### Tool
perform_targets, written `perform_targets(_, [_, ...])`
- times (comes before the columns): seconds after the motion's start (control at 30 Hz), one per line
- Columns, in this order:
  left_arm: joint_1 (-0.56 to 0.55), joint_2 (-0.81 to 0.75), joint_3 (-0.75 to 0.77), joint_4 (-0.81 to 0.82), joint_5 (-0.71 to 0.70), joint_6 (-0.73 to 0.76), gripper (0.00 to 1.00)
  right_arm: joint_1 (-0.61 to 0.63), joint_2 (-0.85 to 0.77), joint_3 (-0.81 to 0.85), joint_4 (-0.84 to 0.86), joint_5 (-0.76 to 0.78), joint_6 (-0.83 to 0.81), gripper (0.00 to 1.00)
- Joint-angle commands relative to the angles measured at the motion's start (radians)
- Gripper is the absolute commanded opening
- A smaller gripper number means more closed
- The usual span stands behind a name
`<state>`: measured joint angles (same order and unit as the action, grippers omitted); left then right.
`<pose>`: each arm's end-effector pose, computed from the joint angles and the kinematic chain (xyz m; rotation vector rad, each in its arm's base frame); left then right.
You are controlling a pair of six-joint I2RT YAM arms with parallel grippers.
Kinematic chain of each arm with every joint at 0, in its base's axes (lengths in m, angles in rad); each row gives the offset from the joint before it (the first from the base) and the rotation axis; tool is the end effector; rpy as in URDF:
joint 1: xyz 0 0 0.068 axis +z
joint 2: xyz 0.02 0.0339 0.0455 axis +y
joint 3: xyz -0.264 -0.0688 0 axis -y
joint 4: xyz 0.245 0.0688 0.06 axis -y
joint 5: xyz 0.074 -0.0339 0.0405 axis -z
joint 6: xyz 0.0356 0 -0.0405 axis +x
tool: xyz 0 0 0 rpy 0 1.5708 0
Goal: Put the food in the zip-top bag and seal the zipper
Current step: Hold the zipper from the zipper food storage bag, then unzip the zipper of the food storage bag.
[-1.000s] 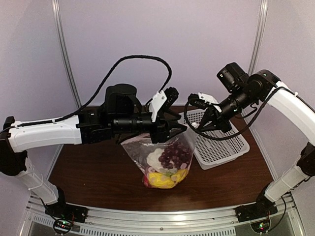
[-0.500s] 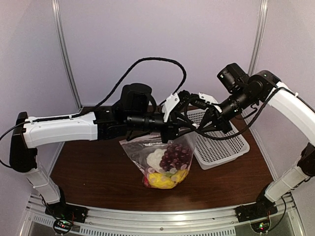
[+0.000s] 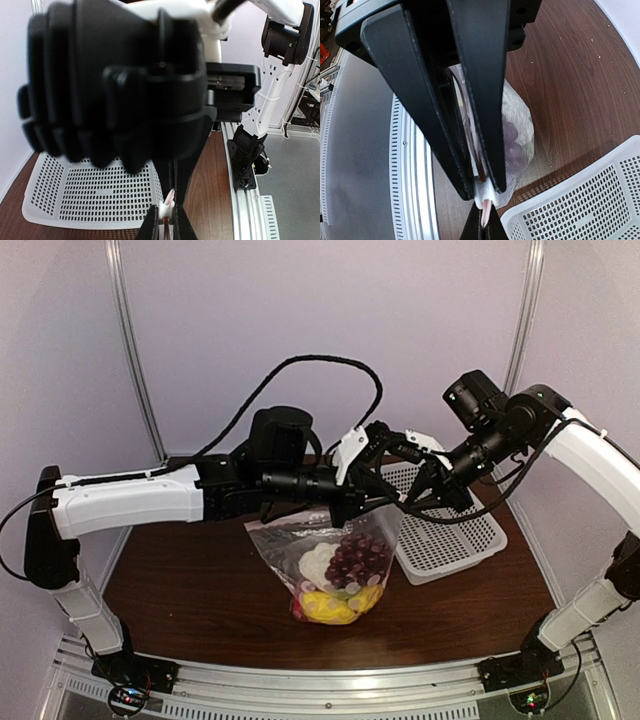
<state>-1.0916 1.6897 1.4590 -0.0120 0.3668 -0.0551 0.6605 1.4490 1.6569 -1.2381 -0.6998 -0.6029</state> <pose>0.1766 -0.3676 0.3523 1.2000 1.5385 -1.1206 0.1971 0.1821 0.3980 -1.6642 1.8504 0.9229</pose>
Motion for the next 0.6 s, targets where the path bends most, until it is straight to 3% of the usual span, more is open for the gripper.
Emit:
perform_targets(0.0, [0.002, 0.037, 0.042, -0.017, 0.031, 0.015, 0.00, 0.004, -0.026, -0.013, 0.066, -0.034, 0.018, 0.00])
perform_targets(0.23, [0.017, -0.029, 0.009, -0.061, 0.020, 0.004, 0.00, -0.094, -0.046, -0.045, 0.095, -0.039, 0.004, 0.00])
perform_targets(0.57, [0.041, -0.219, -0.181, -0.153, -0.080, 0.002, 0.00, -0.251, -0.074, -0.109, 0.143, -0.075, -0.033, 0.00])
